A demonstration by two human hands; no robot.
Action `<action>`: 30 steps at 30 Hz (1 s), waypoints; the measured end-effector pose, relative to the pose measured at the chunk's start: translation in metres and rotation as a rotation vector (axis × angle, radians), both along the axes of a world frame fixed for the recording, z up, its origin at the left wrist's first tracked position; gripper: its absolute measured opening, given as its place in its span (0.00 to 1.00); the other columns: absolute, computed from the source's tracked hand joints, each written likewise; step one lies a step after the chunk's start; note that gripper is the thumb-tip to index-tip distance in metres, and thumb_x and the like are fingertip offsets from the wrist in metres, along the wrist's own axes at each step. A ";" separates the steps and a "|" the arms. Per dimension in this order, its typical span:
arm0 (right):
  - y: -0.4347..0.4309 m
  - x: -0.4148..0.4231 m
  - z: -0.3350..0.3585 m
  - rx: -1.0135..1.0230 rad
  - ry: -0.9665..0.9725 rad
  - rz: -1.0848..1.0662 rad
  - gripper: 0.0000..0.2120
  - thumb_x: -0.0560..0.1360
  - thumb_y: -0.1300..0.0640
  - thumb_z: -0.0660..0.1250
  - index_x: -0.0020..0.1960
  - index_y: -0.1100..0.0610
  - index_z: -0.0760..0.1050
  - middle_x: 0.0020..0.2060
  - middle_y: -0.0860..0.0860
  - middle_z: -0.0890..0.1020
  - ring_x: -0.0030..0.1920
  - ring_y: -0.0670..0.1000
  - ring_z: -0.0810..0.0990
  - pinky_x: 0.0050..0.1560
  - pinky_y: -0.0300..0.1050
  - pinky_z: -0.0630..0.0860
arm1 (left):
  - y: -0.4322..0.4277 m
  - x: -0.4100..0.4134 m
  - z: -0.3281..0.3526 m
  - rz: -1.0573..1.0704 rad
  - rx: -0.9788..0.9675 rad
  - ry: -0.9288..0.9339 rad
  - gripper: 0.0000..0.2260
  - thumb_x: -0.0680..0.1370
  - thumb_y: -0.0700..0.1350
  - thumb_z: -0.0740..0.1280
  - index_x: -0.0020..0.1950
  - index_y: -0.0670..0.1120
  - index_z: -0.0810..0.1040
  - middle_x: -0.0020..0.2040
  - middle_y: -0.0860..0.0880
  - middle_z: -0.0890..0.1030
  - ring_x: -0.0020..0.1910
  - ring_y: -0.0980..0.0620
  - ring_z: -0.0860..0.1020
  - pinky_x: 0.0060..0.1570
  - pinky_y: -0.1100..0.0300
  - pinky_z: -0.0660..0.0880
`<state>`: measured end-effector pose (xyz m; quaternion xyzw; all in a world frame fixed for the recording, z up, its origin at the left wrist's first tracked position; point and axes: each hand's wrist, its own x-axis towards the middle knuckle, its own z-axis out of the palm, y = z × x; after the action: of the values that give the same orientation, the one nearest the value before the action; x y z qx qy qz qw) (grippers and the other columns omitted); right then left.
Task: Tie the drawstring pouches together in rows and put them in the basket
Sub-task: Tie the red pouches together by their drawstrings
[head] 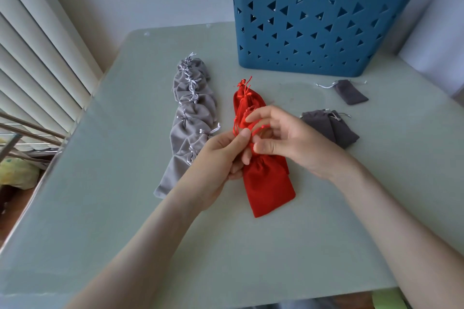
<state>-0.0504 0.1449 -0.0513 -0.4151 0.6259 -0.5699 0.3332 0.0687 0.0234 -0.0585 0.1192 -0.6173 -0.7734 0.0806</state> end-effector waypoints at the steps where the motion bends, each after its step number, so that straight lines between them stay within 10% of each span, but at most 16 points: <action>1: 0.000 0.001 -0.001 0.037 -0.011 0.046 0.19 0.68 0.58 0.71 0.58 0.54 0.72 0.43 0.48 0.79 0.47 0.45 0.78 0.54 0.40 0.74 | 0.000 0.000 0.001 0.012 0.009 0.021 0.12 0.76 0.51 0.61 0.39 0.44 0.76 0.29 0.47 0.67 0.25 0.56 0.58 0.24 0.66 0.55; 15: 0.002 0.001 0.002 -0.008 -0.126 0.004 0.11 0.72 0.60 0.65 0.54 0.57 0.73 0.36 0.49 0.79 0.42 0.46 0.77 0.48 0.37 0.72 | -0.008 0.006 -0.002 0.123 -0.384 0.171 0.05 0.78 0.37 0.65 0.46 0.44 0.80 0.41 0.49 0.83 0.45 0.50 0.80 0.52 0.57 0.76; 22: 0.002 0.003 0.002 0.020 -0.081 -0.006 0.09 0.74 0.65 0.66 0.52 0.56 0.73 0.34 0.47 0.77 0.37 0.42 0.74 0.42 0.32 0.71 | -0.007 0.002 -0.015 0.374 -1.112 0.119 0.05 0.72 0.44 0.70 0.44 0.52 0.77 0.37 0.61 0.77 0.41 0.64 0.72 0.40 0.74 0.67; 30: -0.001 0.007 0.002 0.002 -0.203 0.027 0.12 0.75 0.52 0.61 0.53 0.54 0.79 0.36 0.55 0.76 0.36 0.49 0.74 0.39 0.37 0.73 | 0.003 0.005 -0.008 0.482 -1.113 0.306 0.04 0.72 0.46 0.64 0.42 0.47 0.77 0.35 0.67 0.71 0.37 0.60 0.71 0.39 0.76 0.66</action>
<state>-0.0437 0.1439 -0.0489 -0.3633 0.5838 -0.6041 0.4028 0.0735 0.0262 -0.0664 0.0832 -0.8649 -0.3042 0.3904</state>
